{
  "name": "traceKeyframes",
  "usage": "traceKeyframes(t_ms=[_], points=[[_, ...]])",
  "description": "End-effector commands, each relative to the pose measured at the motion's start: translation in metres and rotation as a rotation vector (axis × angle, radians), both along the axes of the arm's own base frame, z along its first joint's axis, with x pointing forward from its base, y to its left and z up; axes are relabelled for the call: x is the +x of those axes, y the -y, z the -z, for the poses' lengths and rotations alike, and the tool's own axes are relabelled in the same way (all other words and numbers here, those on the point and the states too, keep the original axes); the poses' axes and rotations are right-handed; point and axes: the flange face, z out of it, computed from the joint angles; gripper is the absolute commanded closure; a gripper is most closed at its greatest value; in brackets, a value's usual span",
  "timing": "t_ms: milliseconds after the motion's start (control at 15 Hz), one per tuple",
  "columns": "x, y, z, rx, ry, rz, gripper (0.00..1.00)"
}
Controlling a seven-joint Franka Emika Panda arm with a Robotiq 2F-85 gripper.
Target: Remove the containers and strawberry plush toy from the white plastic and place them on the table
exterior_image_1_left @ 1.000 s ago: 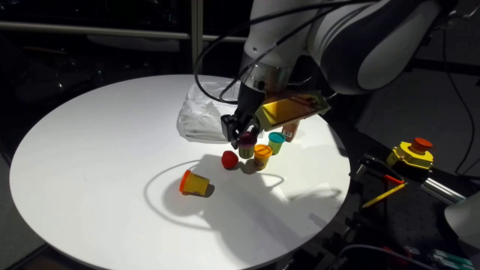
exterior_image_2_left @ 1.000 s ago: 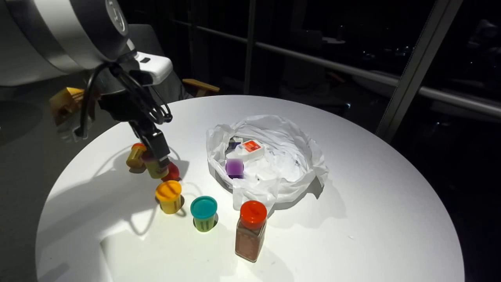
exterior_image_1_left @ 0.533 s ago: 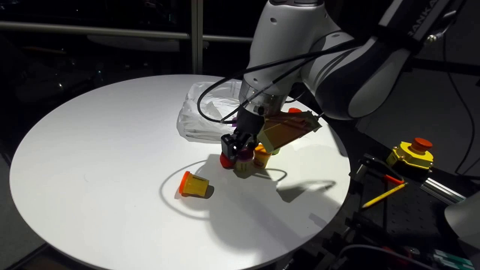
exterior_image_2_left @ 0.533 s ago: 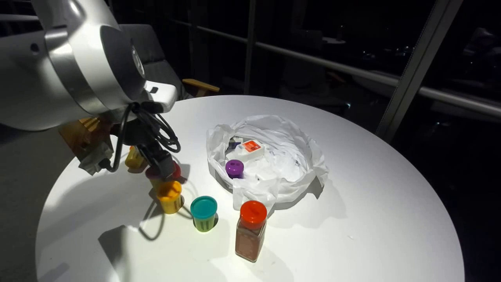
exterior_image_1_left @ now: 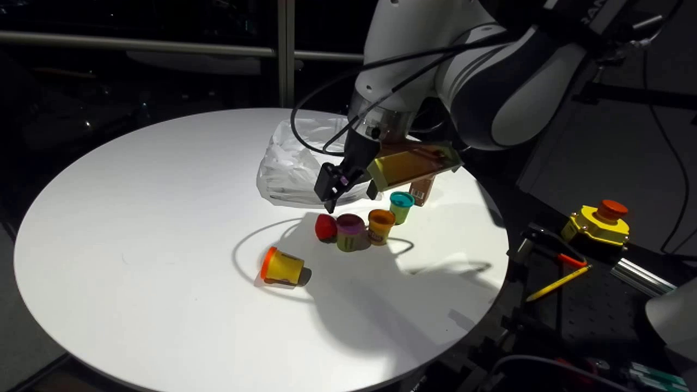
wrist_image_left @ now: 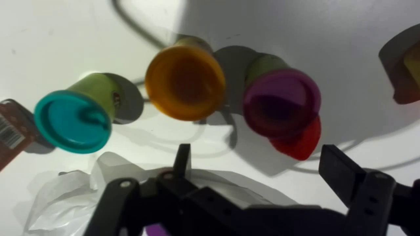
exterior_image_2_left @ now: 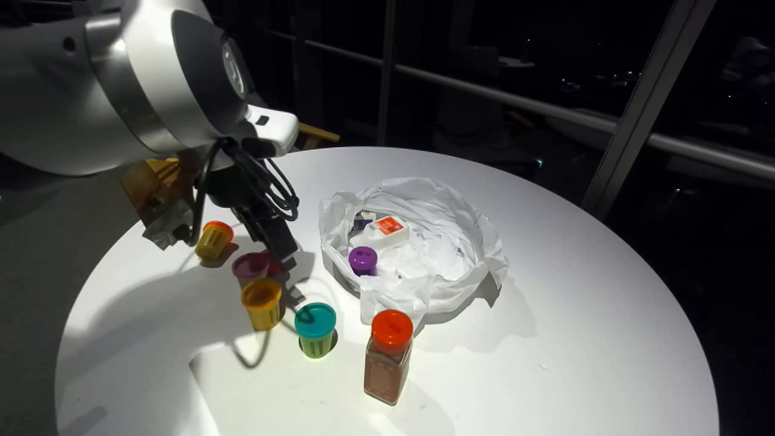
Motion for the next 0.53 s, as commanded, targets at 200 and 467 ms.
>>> traceKeyframes(t_ms=[200, 467], points=[[0.054, 0.069, -0.049, -0.046, -0.059, 0.239, 0.01], [0.099, 0.09, -0.05, -0.005, -0.051, 0.305, 0.0]])
